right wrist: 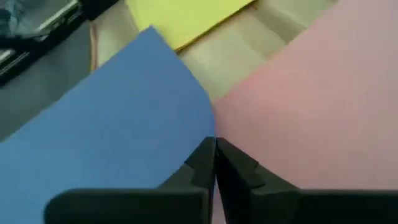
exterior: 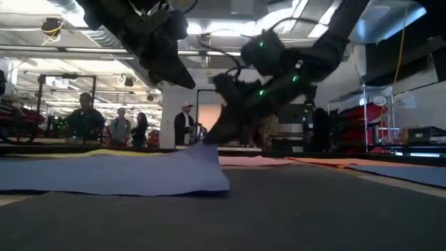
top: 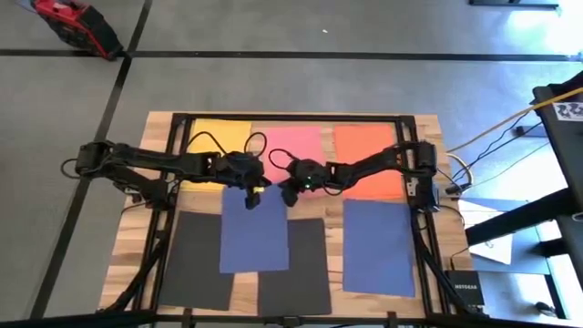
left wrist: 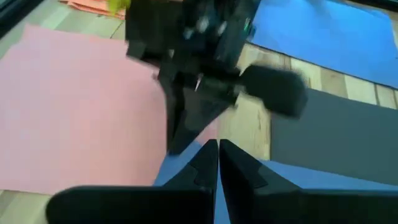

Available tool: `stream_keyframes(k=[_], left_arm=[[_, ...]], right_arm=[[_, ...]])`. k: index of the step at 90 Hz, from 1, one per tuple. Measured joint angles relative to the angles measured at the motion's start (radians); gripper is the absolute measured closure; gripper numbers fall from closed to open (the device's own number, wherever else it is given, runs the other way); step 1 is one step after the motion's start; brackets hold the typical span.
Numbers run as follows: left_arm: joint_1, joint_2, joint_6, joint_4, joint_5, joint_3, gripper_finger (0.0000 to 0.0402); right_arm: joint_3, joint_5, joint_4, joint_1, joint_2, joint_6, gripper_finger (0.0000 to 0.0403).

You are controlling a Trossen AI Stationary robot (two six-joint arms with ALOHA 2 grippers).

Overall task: Organize paper
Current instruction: Stack the blue paper on the top of the blue paper

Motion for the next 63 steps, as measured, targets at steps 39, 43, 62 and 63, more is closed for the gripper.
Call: stream_keyframes(k=[39,43,62,63], left_arm=[[0.002,0.000,0.000,0.005,0.000,0.000,0.0402],[0.002,0.000,0.000,0.003,0.000,0.000,0.0402],[0.003,0.000,-0.003,0.004,-0.001,0.000,0.0402],[0.003,0.000,-0.004,0.004,0.000,0.000,0.0402]], right_arm=[[0.001,-0.013,-0.730,0.001,-0.475,-0.207,0.0403],[0.002,-0.009,-0.811,0.001,-0.526,-0.214,0.0403],[0.002,0.064,-1.177,0.007,-0.718,-0.211,0.0403],[0.002,0.070,-1.193,0.008,-0.725,-0.211,0.0403]])
